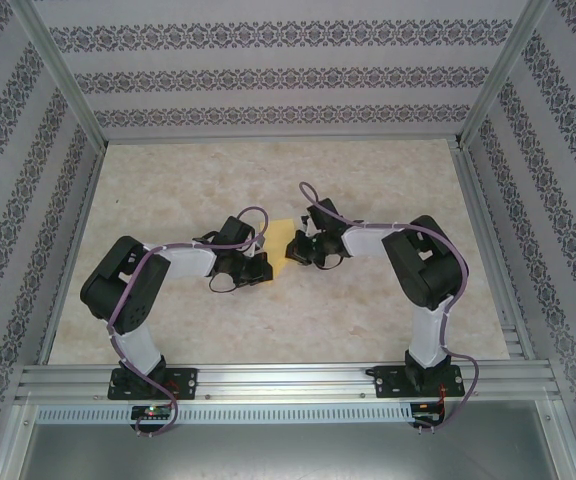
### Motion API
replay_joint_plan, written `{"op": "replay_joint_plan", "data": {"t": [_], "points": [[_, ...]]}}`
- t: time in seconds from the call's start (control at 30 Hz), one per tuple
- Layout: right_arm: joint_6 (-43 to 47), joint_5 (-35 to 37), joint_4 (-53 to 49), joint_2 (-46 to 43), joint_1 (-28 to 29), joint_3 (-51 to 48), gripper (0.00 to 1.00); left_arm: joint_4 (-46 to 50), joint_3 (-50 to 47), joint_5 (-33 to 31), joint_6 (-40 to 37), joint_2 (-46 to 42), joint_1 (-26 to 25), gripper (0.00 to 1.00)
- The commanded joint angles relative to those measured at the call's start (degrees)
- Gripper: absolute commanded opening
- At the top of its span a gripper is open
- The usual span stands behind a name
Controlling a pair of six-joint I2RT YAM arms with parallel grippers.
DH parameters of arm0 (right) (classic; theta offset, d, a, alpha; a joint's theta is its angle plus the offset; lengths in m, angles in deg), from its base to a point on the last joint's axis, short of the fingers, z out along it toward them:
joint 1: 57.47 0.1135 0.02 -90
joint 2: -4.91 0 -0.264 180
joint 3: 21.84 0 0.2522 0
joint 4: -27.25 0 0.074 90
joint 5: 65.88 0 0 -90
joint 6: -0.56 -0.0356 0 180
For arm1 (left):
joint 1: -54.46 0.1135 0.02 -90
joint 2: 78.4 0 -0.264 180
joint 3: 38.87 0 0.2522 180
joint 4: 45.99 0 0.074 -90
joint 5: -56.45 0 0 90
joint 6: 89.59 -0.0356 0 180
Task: Fold a paper plane with a square sheet of paper (pick it up from the middle)
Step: Third fold the triangle at the center of the table.
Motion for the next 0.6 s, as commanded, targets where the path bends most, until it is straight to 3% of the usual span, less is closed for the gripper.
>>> {"op": "replay_joint_plan", "data": {"t": [0.0, 0.57], "points": [[2.45, 7.73, -2.05, 2.48, -3.59, 1.58, 0.00, 9.35, -3.45, -3.28, -0.12, 1.10, -0.53, 0.00], [2.72, 10.09, -4.58, 4.78, -5.22, 4.39, 0.00, 9.74, -3.92, -2.33, -0.57, -1.82, -0.58, 0.00]]}}
